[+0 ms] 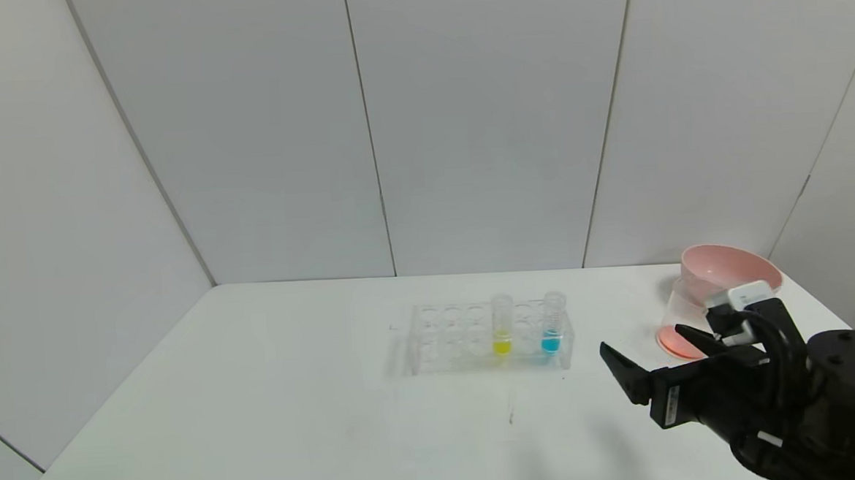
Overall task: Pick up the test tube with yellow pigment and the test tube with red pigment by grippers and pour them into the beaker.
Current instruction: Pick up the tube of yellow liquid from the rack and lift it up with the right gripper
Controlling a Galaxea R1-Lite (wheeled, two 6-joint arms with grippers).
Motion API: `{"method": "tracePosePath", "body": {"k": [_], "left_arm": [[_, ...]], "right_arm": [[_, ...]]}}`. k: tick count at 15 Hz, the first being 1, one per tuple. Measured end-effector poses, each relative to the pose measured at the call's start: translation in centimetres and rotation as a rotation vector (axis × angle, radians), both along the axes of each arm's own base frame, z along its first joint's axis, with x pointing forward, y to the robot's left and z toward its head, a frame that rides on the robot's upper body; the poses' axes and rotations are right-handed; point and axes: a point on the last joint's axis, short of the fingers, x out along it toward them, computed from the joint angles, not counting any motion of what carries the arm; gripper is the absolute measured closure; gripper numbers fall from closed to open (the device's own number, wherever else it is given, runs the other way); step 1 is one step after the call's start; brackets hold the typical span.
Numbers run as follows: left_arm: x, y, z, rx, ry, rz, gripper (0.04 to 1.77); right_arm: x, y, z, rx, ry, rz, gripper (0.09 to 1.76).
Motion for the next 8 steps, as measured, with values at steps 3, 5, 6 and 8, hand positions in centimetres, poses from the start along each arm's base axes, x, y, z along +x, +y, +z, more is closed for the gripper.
{"method": "tracePosePath", "body": {"k": [3, 5, 6, 8], "left_arm": [[0.0, 0.0, 0.0, 0.000, 0.000, 0.000, 0.05], [0.0, 0.0, 0.0, 0.000, 0.000, 0.000, 0.05], [0.0, 0.0, 0.0, 0.000, 0.000, 0.000, 0.05], [0.0, 0.0, 0.0, 0.000, 0.000, 0.000, 0.05]], "right_arm": [[-1.7, 3.0, -0.2, -0.012, -0.025, 0.015, 0.15], [-1.6, 4.9, -0.7, -0.010, -0.045, 0.001, 0.15], [-1.2, 5.9, -1.1, -0.011, -0.050, -0.005, 0.15], [-0.1, 8.0, -1.6, -0.001, -0.063, -0.005, 0.15]]}}
